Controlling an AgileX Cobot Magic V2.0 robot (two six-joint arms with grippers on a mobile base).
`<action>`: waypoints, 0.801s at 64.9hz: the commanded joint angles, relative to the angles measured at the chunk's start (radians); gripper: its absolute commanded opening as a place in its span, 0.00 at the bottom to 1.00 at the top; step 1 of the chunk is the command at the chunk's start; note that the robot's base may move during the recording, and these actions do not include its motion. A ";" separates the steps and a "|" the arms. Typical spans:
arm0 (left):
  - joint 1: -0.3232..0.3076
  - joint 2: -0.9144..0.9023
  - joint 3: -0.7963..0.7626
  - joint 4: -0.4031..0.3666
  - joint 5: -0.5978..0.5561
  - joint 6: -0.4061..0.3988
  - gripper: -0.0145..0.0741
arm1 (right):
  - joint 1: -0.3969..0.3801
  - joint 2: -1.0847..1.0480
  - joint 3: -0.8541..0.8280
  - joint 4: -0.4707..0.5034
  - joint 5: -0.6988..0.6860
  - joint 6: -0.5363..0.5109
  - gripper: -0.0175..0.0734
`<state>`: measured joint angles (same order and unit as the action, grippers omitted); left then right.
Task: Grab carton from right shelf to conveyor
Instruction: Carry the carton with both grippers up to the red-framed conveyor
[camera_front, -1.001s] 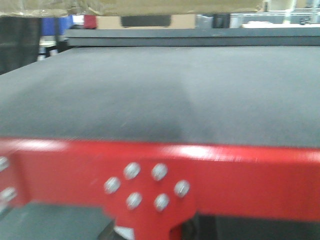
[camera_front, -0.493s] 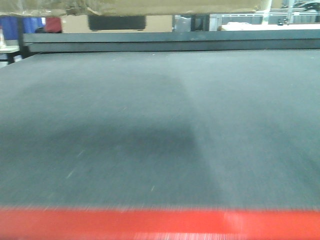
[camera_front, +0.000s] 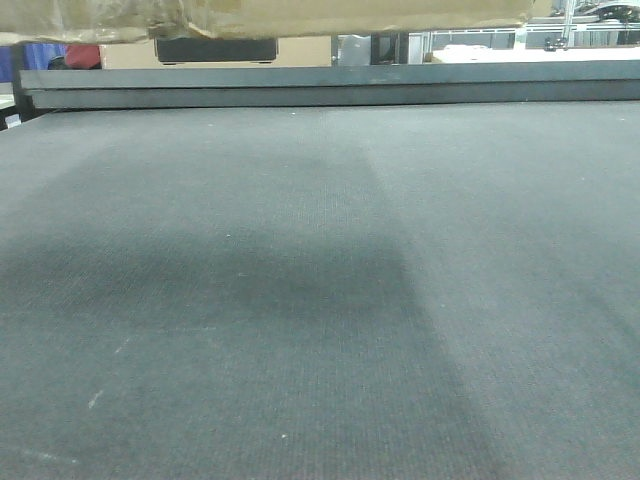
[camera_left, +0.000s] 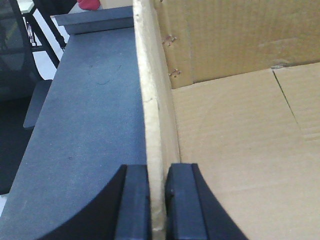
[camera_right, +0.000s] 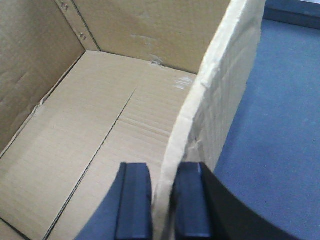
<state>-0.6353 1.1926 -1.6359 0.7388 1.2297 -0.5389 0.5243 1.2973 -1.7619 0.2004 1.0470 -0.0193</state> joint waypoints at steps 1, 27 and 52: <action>-0.001 0.001 -0.003 0.059 -0.009 0.008 0.15 | 0.002 -0.012 -0.004 0.021 -0.039 -0.025 0.12; -0.001 0.001 -0.003 0.059 -0.009 0.008 0.15 | 0.002 -0.012 -0.004 0.021 -0.039 -0.025 0.12; -0.001 0.001 -0.003 0.054 -0.016 0.008 0.15 | 0.002 -0.012 -0.004 0.023 -0.086 -0.025 0.12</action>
<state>-0.6353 1.1949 -1.6359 0.7413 1.2317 -0.5389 0.5243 1.2973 -1.7619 0.2004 1.0392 -0.0193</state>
